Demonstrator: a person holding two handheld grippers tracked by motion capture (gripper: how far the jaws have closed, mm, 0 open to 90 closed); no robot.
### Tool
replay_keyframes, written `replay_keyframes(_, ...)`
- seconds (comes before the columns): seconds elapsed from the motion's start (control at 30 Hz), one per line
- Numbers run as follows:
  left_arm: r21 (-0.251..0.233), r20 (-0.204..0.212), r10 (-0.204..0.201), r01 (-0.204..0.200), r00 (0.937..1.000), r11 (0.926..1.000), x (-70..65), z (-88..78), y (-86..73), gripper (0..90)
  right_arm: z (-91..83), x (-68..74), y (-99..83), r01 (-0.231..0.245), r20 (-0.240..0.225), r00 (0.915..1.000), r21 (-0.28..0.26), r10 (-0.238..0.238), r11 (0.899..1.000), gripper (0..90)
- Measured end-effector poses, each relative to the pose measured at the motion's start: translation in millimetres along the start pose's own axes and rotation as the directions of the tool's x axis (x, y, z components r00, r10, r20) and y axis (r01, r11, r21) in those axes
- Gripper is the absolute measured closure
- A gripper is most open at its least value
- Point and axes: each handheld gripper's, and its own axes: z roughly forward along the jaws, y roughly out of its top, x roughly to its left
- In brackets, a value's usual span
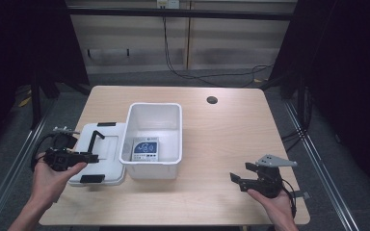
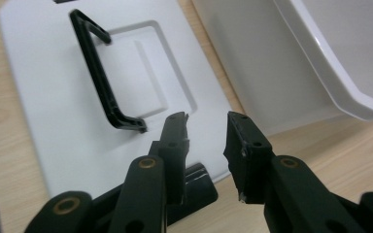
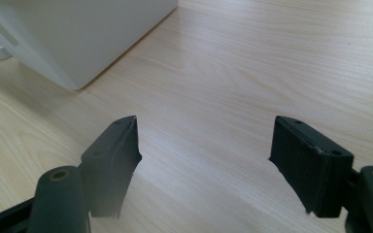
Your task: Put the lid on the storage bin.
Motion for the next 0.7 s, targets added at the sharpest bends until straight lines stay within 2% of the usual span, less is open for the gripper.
replay_keyframes(0.13,0.026,-0.010,-0.014,0.014,0.9999,0.9996,7.1,0.1,9.6,69.6,0.2,0.8,0.0,0.007,0.005,1.0000,0.002,-0.007,1.000,25.7)
replay_keyframes(0.23,0.053,-0.030,-0.010,0.011,0.9995,0.9985,10.3,4.3,17.3,69.1,0.7,-0.4,-0.1,0.009,0.006,0.9999,0.007,-0.009,1.000,25.7)
replay_keyframes(0.4,0.085,-0.036,-0.021,0.024,0.9991,0.9961,12.8,11.1,29.3,68.0,1.6,0.5,0.0,0.011,0.006,0.9999,0.014,-0.011,1.000,25.9)
replay_keyframes(0.47,0.083,-0.041,-0.026,0.029,0.9988,0.9961,13.2,11.8,31.3,67.8,1.6,0.7,-0.1,0.012,0.007,0.9999,0.016,-0.012,1.000,25.9)
replay_keyframes(0.57,0.113,-0.056,-0.062,0.068,0.9965,0.9912,17.0,16.0,38.8,67.3,1.8,0.9,-0.2,0.015,0.007,0.9999,0.017,-0.015,1.000,26.1)
replay_keyframes(0.63,0.122,-0.081,-0.066,0.076,0.9945,0.9896,19.6,18.9,42.4,66.1,2.2,0.8,-0.3,0.014,0.006,0.9999,0.021,-0.015,1.000,26.1)
replay_keyframes(0.7,0.140,-0.087,-0.077,0.089,0.9933,0.9861,23.5,22.3,46.7,65.2,2.9,0.6,-0.6,0.013,0.006,0.9999,0.031,-0.013,0.999,26.1)
